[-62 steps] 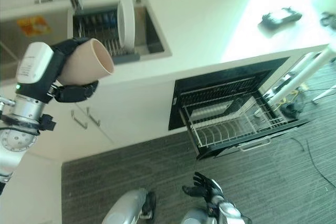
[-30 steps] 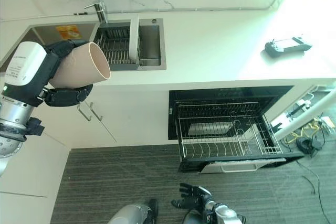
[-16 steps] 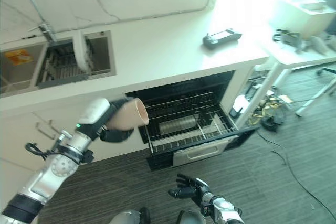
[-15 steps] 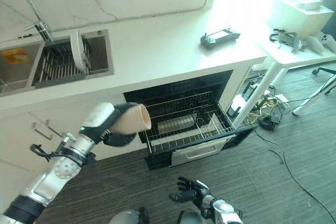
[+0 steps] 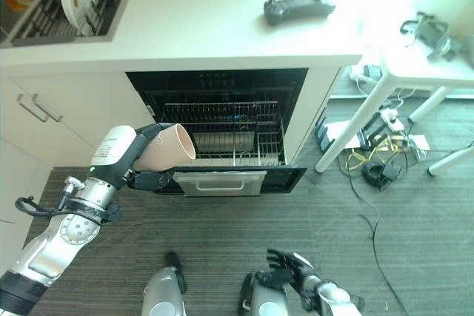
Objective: Place the dishes in the dishwasher.
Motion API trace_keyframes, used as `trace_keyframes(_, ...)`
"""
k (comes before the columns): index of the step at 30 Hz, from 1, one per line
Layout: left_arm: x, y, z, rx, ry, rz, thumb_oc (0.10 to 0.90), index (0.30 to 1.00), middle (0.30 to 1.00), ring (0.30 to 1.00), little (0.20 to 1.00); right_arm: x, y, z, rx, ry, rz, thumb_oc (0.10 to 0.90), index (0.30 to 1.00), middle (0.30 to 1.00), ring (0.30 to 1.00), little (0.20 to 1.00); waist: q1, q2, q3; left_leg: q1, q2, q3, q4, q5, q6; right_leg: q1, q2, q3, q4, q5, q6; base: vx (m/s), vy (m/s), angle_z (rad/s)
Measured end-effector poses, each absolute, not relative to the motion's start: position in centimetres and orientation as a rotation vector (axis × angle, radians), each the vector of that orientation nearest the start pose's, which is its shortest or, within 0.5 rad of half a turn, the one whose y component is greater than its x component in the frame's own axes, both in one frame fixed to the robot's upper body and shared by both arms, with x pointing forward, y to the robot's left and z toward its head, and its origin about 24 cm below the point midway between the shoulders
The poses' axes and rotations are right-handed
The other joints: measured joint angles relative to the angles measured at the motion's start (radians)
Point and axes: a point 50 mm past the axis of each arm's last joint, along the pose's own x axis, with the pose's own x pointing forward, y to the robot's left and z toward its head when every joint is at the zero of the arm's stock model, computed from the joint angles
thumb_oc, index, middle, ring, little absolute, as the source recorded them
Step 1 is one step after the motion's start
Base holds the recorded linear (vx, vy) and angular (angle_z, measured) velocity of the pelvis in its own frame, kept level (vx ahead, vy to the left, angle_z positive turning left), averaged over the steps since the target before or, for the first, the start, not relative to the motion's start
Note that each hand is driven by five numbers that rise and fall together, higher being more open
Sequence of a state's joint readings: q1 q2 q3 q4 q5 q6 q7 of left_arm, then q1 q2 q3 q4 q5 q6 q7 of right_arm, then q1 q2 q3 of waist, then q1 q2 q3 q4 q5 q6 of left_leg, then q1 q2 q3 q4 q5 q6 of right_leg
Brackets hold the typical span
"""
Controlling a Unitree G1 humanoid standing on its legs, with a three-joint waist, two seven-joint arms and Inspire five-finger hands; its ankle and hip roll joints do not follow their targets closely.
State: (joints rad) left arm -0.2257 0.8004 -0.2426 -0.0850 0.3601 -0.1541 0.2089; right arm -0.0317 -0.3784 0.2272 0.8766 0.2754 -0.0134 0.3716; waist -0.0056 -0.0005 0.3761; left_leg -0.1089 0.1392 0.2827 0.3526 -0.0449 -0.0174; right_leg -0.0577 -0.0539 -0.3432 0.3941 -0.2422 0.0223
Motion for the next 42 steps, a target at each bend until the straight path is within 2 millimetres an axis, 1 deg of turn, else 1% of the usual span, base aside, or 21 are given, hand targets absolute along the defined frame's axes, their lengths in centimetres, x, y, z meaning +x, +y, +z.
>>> trace_keyframes(1,28.3,20.0,15.8,1.093,-0.551,-0.095,0.4,0.3,0.3,0.3,0.3,18.2,-23.3,-10.9,-0.069,0.862,0.289,0.8,0.9,0.9,0.9,0.9,-0.016,0.07,0.007,0.026,-0.009,-0.037,-0.043,-0.025,0.037,-0.059,0.034,0.019,0.075,0.064,0.223,-0.06,-0.294,0.4)
trace_keyframes(2,28.9,19.7,17.3,1.096,-0.605,-0.081,0.4,0.3,0.3,0.3,0.3,18.7,-23.0,-10.6,-0.078,0.844,0.309,0.8,0.9,0.9,0.9,0.9,-0.028,0.071,-0.001,0.058,-0.02,-0.031,-0.088,-0.054,0.011,-0.107,-0.028,0.046,0.174,-0.035,0.02,-0.02,-0.198,0.25)
trace_keyframes(3,29.1,19.6,18.2,1.095,-0.642,-0.059,0.4,0.3,0.3,0.3,0.3,19.1,-22.0,-10.9,-0.075,0.847,0.326,0.8,0.9,0.9,0.9,0.9,-0.013,0.026,-0.01,0.063,-0.057,-0.06,-0.081,-0.05,-0.047,-0.098,-0.085,0.086,0.13,-0.034,-0.071,-0.01,-0.161,0.06)
trace_keyframes(4,28.7,19.6,17.9,1.08,-0.636,-0.047,0.4,0.3,0.3,0.3,0.3,19.8,-20.8,-11.1,-0.08,0.862,0.338,0.8,0.9,0.9,0.9,0.9,-0.013,0.047,-0.026,0.008,-0.063,-0.141,-0.028,-0.1,-0.068,-0.096,-0.029,0.111,0.073,0.016,-0.088,0.05,-0.147,-1.36)
trace_keyframes(5,27.7,19.7,17.4,1.105,-0.628,-0.079,0.4,0.3,0.3,0.3,0.3,20.6,-19.5,-11.1,-0.083,0.859,0.377,0.8,0.9,0.9,0.9,0.9,0.057,0.066,-0.038,-0.028,-0.195,-0.419,-0.015,-0.122,-0.018,-0.06,0.076,0.209,-0.111,0.128,-0.074,0.0,-0.121,-1.76)
trace_keyframes(6,27.5,19.8,16.9,1.103,-0.617,-0.087,0.4,0.3,0.3,0.3,0.3,20.6,-18.8,-11.3,-0.069,0.858,0.393,0.8,0.9,0.9,0.9,0.9,0.067,0.068,-0.039,-0.034,-0.207,-0.4,-0.024,-0.114,0.004,-0.024,0.087,0.18,-0.173,0.15,-0.036,-0.03,-0.119,-1.29)
trace_keyframes(7,27.3,19.7,16.4,1.093,-0.605,-0.097,0.4,0.3,0.3,0.3,0.3,19.3,-18.1,-11.8,-0.04,0.861,0.405,0.8,0.9,0.9,0.9,0.9,0.02,0.056,-0.046,-0.051,-0.202,-0.3,-0.027,-0.078,0.025,0.015,0.105,0.121,-0.195,0.124,0.014,-0.03,-0.057,-0.03)
trace_keyframes(8,27.1,19.4,16.0,1.077,-0.602,-0.104,0.4,0.3,0.3,0.3,0.3,18.4,-18.7,-12.1,-0.04,0.886,0.388,0.8,0.9,0.9,0.9,0.9,0.015,0.083,-0.048,-0.057,-0.161,-0.3,-0.048,-0.044,0.044,-0.014,0.098,0.075,-0.088,0.055,0.115,-0.03,-0.043,0.12)
trace_keyframes(9,26.5,20.0,16.1,1.069,-0.6,-0.079,0.4,0.3,0.3,0.3,0.3,18.2,-19.6,-12.0,-0.064,0.873,0.379,0.8,0.9,0.9,0.9,0.9,0.032,0.115,-0.087,-0.088,-0.081,-0.309,-0.033,-0.017,0.022,-0.087,0.057,0.123,0.093,0.023,-0.08,0.0,0.0,0.0)
trace_keyframes(10,26.6,20.2,16.3,1.068,-0.615,-0.063,0.4,0.3,0.3,0.3,0.3,18.1,-19.8,-12.2,-0.053,0.881,0.348,0.8,0.9,0.9,0.9,0.9,0.02,0.085,-0.101,-0.117,-0.085,-0.299,0.033,-0.04,-0.043,-0.078,0.015,0.144,0.093,-0.011,-0.062,-0.01,0.008,0.18)
trace_keyframes(15,26.5,20.7,16.5,1.098,-0.618,-0.049,0.4,0.3,0.3,0.3,0.3,16.2,-22.9,-12.9,-0.08,0.969,0.234,0.8,0.9,0.9,0.9,0.9,0.046,0.08,-0.126,-0.063,-0.099,-0.312,-0.069,-0.001,-0.034,-0.032,0.029,0.11,0.014,0.016,-0.084,0.01,0.036,0.16)
trace_keyframes(21,26.4,20.6,16.5,1.097,-0.635,-0.061,0.4,0.3,0.3,0.3,0.3,15.9,-21.4,-13.4,-0.038,0.971,0.239,0.8,0.9,0.9,0.9,0.9,0.046,0.092,-0.133,-0.014,-0.126,-0.296,-0.102,0.016,-0.014,0.007,0.005,0.12,-0.022,0.013,-0.06,0.06,0.112,-0.02)
trace_keyframes(29,26.3,20.5,16.3,1.096,-0.639,-0.081,0.4,0.3,0.3,0.3,0.3,14.5,-22.3,-13.8,-0.008,0.983,0.092,0.8,0.9,0.9,0.9,0.9,0.036,0.1,-0.14,0.02,-0.196,-0.247,-0.073,-0.045,0.097,0.088,-0.057,0.134,-0.072,0.042,0.014,0.09,0.254,-0.02)
trace_keyframes(31,26.7,20.8,16.3,1.103,-0.631,-0.074,0.4,0.3,0.3,0.3,0.3,14.4,-22.5,-13.8,-0.004,0.968,0.06,0.8,0.9,0.9,0.9,0.9,0.018,0.093,-0.132,-0.013,-0.214,-0.197,0.033,-0.108,0.169,0.009,-0.083,0.137,0.125,0.038,0.053,0.04,0.207,-0.01)
trace_keyframes(32,26.9,21.0,16.6,1.122,-0.633,-0.068,0.4,0.3,0.3,0.3,0.3,14.9,-22.4,-13.5,-0.001,0.92,0.041,0.8,0.9,0.9,0.9,0.9,0.003,0.075,-0.122,-0.009,-0.219,-0.183,0.064,-0.139,0.175,-0.105,-0.139,0.146,0.369,0.058,0.072,0.07,0.045,0.1)
trace_keyframes(33,27.0,21.0,16.6,1.125,-0.629,-0.07,0.4,0.3,0.3,0.3,0.3,15.5,-22.6,-12.9,0.008,0.867,0.03,0.8,0.9,0.9,0.9,0.9,-0.007,0.059,-0.122,-0.003,-0.234,-0.18,0.071,-0.154,0.175,-0.18,-0.173,0.147,0.501,0.074,0.065,0.1,-0.032,-0.01)
trace_keyframes(35,26.8,21.1,16.9,1.145,-0.642,-0.076,0.4,0.3,0.3,0.3,0.3,15.8,-22.9,-12.7,0.014,0.856,0.011,0.8,0.9,0.9,0.9,0.9,-0.013,0.056,-0.115,0.005,-0.23,-0.181,0.042,-0.144,0.163,-0.209,-0.125,0.148,0.403,0.06,0.078,0.16,-0.164,-0.03)
trace_keyframes(36,26.8,21.2,17.2,1.151,-0.646,-0.074,0.4,0.3,0.3,0.3,0.3,15.5,-23.2,-12.9,0.03,0.867,-0.012,0.8,0.9,0.9,0.9,0.9,-0.014,0.056,-0.114,0.013,-0.232,-0.19,-0.015,-0.122,0.126,-0.171,-0.053,0.149,0.124,0.072,0.06,0.19,-0.258,0.03)
trace_keyframes(37,26.9,21.4,17.2,1.156,-0.637,-0.066,0.4,0.3,0.3,0.3,0.3,14.7,-23.3,-13.3,0.031,0.902,-0.019,0.8,0.9,0.9,0.9,0.9,-0.014,0.048,-0.108,0.017,-0.23,-0.172,-0.028,-0.14,0.037,-0.156,-0.028,0.158,-0.022,0.098,0.047,0.22,-0.316,0.11)
trace_keyframes(39,27.6,22.4,18.5,1.21,-0.638,-0.026,0.4,0.3,0.3,0.3,0.3,14.8,-23.3,-13.5,0.066,0.912,-0.029,0.8,0.9,0.9,0.9,0.9,-0.032,0.015,-0.08,-0.005,-0.208,-0.191,0.123,-0.228,0.157,-0.184,-0.064,0.221,-0.079,0.146,0.132,0.18,-0.27,0.0)
trace_keyframes(42,27.9,23.1,18.8,1.231,-0.61,-0.005,0.4,0.3,0.3,0.3,0.3,15.5,-23.5,-13.2,0.095,0.886,-0.048,0.8,0.9,0.9,0.9,0.9,-0.019,0.009,-0.068,0.015,-0.229,-0.183,0.122,-0.239,0.159,-0.21,-0.081,0.222,-0.044,0.189,0.112,0.2,-0.319,-0.1)
